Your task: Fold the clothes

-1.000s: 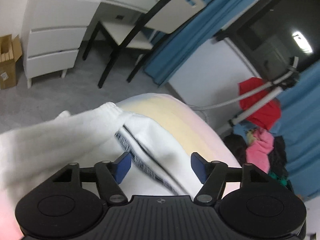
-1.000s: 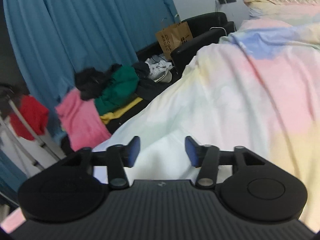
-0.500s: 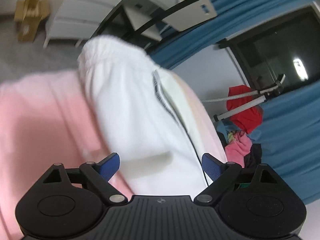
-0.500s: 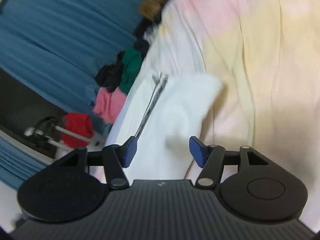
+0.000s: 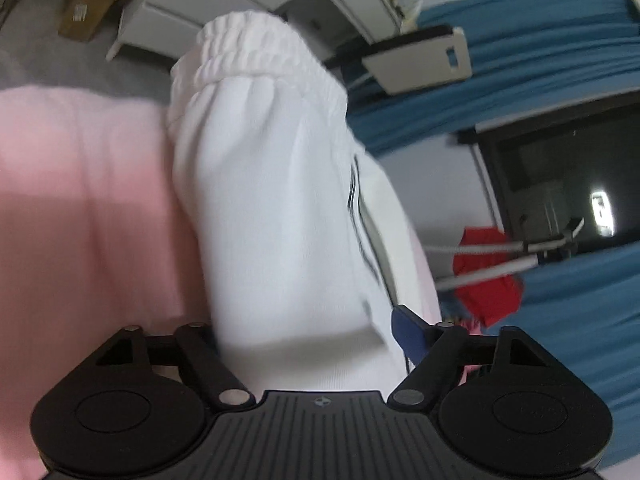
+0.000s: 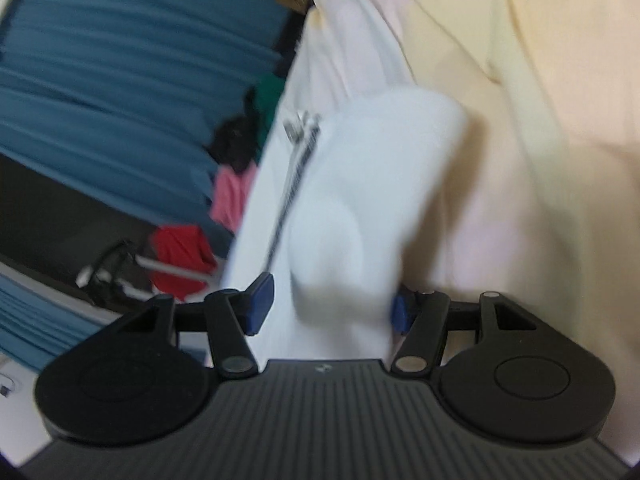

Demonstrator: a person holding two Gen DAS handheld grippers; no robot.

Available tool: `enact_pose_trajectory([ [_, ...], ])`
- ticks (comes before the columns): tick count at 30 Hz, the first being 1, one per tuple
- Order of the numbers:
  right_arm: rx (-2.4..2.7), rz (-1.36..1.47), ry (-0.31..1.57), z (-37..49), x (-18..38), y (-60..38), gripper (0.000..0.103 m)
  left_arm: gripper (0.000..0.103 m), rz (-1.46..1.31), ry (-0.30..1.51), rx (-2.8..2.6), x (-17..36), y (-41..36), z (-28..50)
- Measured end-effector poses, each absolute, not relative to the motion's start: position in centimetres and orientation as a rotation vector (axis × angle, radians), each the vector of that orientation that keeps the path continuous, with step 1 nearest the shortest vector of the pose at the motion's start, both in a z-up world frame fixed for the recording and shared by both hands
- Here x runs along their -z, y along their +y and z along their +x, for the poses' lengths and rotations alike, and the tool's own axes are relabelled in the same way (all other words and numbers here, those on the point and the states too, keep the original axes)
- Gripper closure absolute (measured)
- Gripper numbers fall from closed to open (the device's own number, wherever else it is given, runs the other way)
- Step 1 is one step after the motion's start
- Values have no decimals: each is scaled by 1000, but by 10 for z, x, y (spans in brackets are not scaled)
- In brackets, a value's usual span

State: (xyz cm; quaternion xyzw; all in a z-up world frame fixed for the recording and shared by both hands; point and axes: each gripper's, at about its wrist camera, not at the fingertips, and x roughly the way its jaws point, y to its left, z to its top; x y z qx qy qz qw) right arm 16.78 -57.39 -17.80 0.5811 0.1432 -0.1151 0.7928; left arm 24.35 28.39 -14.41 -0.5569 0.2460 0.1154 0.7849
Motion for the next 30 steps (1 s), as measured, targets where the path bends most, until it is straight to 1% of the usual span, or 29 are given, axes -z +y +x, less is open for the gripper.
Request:
enact_pose_trajectory([
  [1,248,1234,286,175,179,-576,43,30,-1204,513,-260,146,284,247],
  [3,256,1190,262,188,181,-580,45,46,-1224,508,-280,151,286,251],
  [4,265,1160,262,195,182,-581,48,51,-1235,506,-285,152,287,251],
  [6,284,1106,253,207,183,-582,56,70,-1257,502,-295,154,288,251],
  [8,313,1103,233,214,186,-581,76,81,-1278,497,-305,155,289,251],
  [9,318,1105,228,217,187,-580,81,86,-1279,492,-307,152,289,250],
  [11,337,1076,224,221,185,-575,86,89,-1270,474,-301,145,288,247],
  [14,338,1093,212,208,180,-579,88,92,-1258,447,-291,134,287,242],
  [22,350,1138,198,159,158,-580,89,93,-1248,445,-248,105,290,218],
  [26,377,1200,217,118,153,-583,89,93,-1253,474,-217,89,297,199],
  [30,393,1233,252,95,155,-587,89,93,-1170,547,-202,74,303,188],
])
